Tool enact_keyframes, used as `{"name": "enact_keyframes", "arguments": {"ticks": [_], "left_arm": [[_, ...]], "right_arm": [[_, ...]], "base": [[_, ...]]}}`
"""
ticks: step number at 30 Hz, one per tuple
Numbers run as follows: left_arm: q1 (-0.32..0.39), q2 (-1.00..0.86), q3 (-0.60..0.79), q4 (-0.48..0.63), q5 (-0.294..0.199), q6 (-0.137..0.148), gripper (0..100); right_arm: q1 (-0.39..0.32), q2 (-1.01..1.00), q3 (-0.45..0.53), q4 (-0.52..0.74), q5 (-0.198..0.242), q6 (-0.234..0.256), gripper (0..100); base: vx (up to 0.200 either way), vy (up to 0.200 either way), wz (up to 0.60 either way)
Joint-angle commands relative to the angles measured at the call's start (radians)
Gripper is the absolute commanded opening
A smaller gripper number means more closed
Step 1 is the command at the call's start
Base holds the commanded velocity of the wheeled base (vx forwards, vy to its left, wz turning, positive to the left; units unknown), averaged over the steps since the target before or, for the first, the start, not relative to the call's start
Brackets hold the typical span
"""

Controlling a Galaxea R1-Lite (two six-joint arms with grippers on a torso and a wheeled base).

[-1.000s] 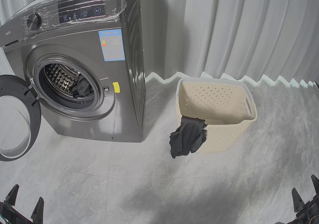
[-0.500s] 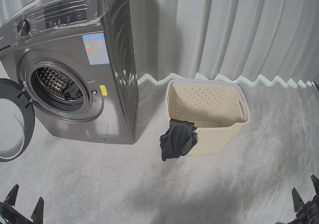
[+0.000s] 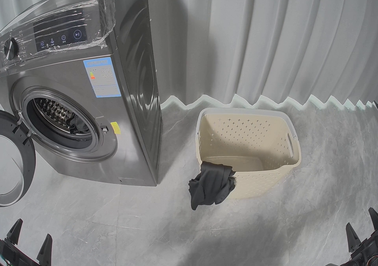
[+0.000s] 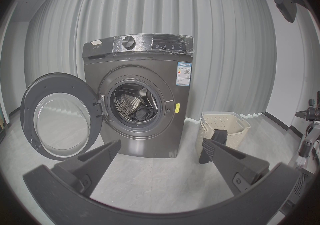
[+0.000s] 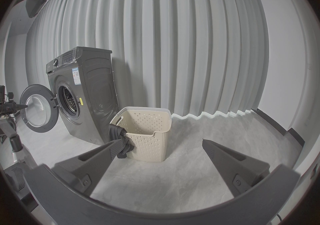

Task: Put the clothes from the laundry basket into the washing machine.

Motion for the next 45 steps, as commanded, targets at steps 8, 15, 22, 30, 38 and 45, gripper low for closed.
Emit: {"name": "enact_keyframes", "arguments": {"ticks": [8, 15, 22, 30, 38, 45], "left_arm": [[0.000, -0.014, 0.011, 0.000, 0.000, -0.001, 100], [0.000, -0.016, 0.011, 0.000, 0.000, 0.002, 100], [0.000, -0.014, 0.011, -0.001, 0.000, 0.004, 100], [0.000, -0.014, 0.011, 0.000, 0.000, 0.001, 100], [0.000, -0.014, 0.011, -0.001, 0.000, 0.001, 100], [0.000, -0.014, 0.011, 0.000, 0.000, 0.001, 100]], "right_arm": [[0.002, -0.012, 0.018, -0.062, -0.006, 0.015, 100], [0.049, 0.214, -0.377, -0.015, 0.074, 0.040, 100], [0.126, 0.538, -0.386, -0.028, 0.237, 0.029, 100], [0.237, 1.007, -0.392, -0.154, 0.269, 0.057, 100], [0.474, 1.294, -0.367, -0.474, 0.238, 0.324, 100], [0.546, 1.498, -0.367, -0.611, 0.088, 0.351, 100]], "base": [[0.000, 0.000, 0.00], [0.000, 0.000, 0.00], [0.000, 0.000, 0.00], [0.000, 0.000, 0.00], [0.000, 0.000, 0.00], [0.000, 0.000, 0.00]]}}
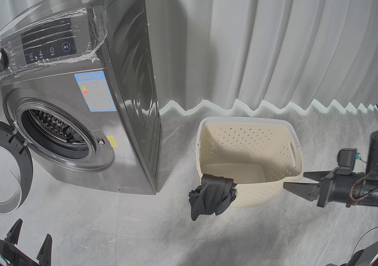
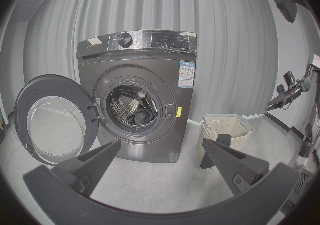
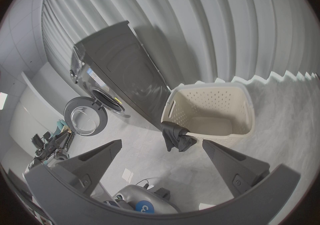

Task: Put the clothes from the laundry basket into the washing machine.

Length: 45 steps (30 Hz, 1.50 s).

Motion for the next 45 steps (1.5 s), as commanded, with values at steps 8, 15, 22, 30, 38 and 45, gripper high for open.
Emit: {"name": "enact_keyframes", "arguments": {"ticks": [8, 15, 22, 30, 38, 45], "left_arm": [[0.000, -0.015, 0.012, 0.001, 0.000, -0.001, 100], [0.000, -0.015, 0.012, 0.001, 0.000, -0.002, 100], [0.000, -0.015, 0.012, -0.001, 0.000, -0.002, 100], [0.000, -0.015, 0.012, -0.001, 0.000, -0.002, 100], [0.000, -0.015, 0.012, 0.001, 0.000, -0.002, 100], [0.000, -0.015, 0.012, -0.001, 0.000, -0.002, 100]], "right_arm": [[0.111, 0.609, -0.022, -0.423, -0.131, 0.058, 100], [0.128, 0.787, -0.148, -0.435, -0.209, 0.053, 100], [0.170, 0.842, -0.206, -0.421, -0.270, 0.064, 100], [0.173, 0.971, -0.298, -0.430, -0.353, 0.101, 100], [0.174, 1.050, -0.383, -0.435, -0.385, 0.133, 100], [0.188, 1.073, -0.409, -0.437, -0.384, 0.150, 100]], "base": [[0.000, 0.000, 0.00], [0.000, 0.000, 0.00], [0.000, 0.000, 0.00], [0.000, 0.000, 0.00], [0.000, 0.000, 0.00], [0.000, 0.000, 0.00]]}}
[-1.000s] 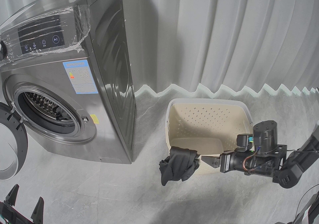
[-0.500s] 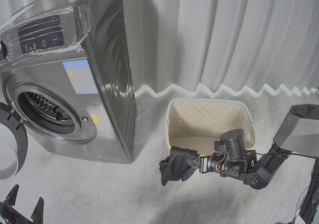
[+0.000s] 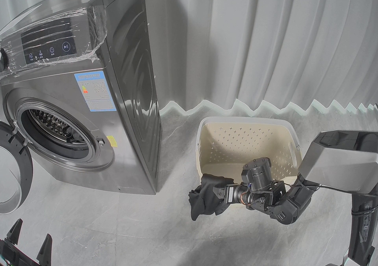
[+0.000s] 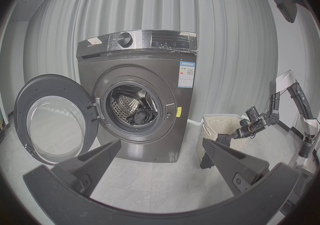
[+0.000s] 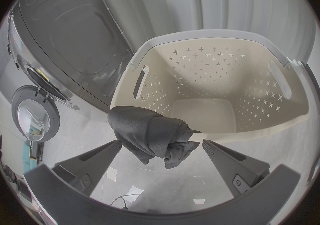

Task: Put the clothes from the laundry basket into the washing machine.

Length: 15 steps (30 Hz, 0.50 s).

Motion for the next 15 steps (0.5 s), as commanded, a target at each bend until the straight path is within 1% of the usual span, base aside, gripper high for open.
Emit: {"name": "enact_keyframes", "arguments": {"ticks": [1, 4, 6, 12, 15], "left_arm": [[0.000, -0.015, 0.012, 0.001, 0.000, 0.000, 100], [0.000, -0.015, 0.012, -0.001, 0.000, 0.000, 100], [0.000, -0.015, 0.012, 0.001, 0.000, 0.000, 100], [0.000, -0.015, 0.012, -0.001, 0.000, 0.000, 100], [0.000, -0.015, 0.013, 0.001, 0.000, -0.002, 100]], "right_arm": [[0.007, 0.027, -0.023, -0.005, 0.001, 0.005, 100], [0.016, 0.040, -0.041, -0.012, 0.000, 0.032, 100], [0.024, 0.041, -0.049, -0.014, 0.000, 0.040, 100], [0.033, 0.063, -0.057, -0.015, 0.000, 0.040, 100], [0.036, 0.092, -0.066, -0.066, 0.000, 0.039, 100]], "base": [[0.000, 0.000, 0.00], [0.000, 0.000, 0.00], [0.000, 0.000, 0.00], [0.000, 0.000, 0.00], [0.000, 0.000, 0.00]]}}
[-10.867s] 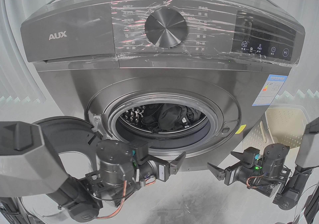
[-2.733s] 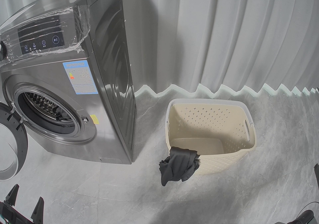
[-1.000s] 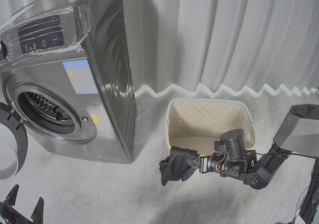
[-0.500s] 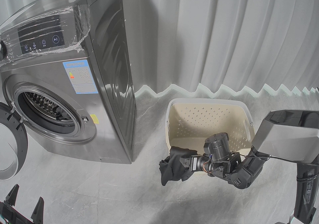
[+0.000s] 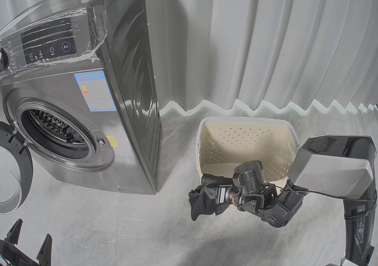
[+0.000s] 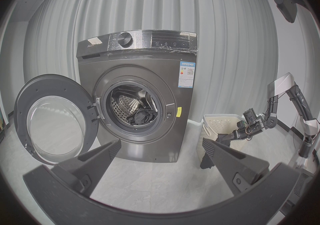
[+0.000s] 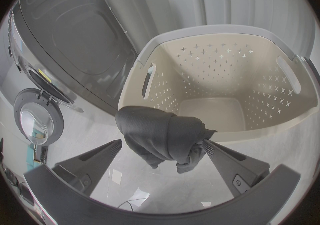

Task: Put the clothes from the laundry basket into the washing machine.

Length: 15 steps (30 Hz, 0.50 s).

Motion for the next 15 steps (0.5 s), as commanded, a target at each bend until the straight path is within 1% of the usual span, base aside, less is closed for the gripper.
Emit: {"name": "enact_keyframes", "arguments": {"ticks": [1, 4, 12, 15], "left_arm": [[0.000, -0.015, 0.012, 0.001, 0.000, 0.000, 100], [0.000, -0.015, 0.012, -0.001, 0.000, -0.002, 100], [0.000, -0.015, 0.012, 0.001, 0.000, -0.002, 100], [0.000, -0.015, 0.013, -0.001, 0.000, -0.002, 100]], "right_arm": [[0.004, 0.043, -0.015, -0.050, 0.000, -0.001, 100], [0.004, 0.067, -0.017, -0.090, -0.002, -0.007, 100], [0.004, 0.073, -0.017, -0.099, -0.002, -0.007, 100], [0.004, 0.081, -0.018, -0.122, -0.002, -0.010, 100]], "base": [[0.000, 0.000, 0.00], [0.000, 0.000, 0.00], [0.000, 0.000, 0.00], [0.000, 0.000, 0.00]]}}
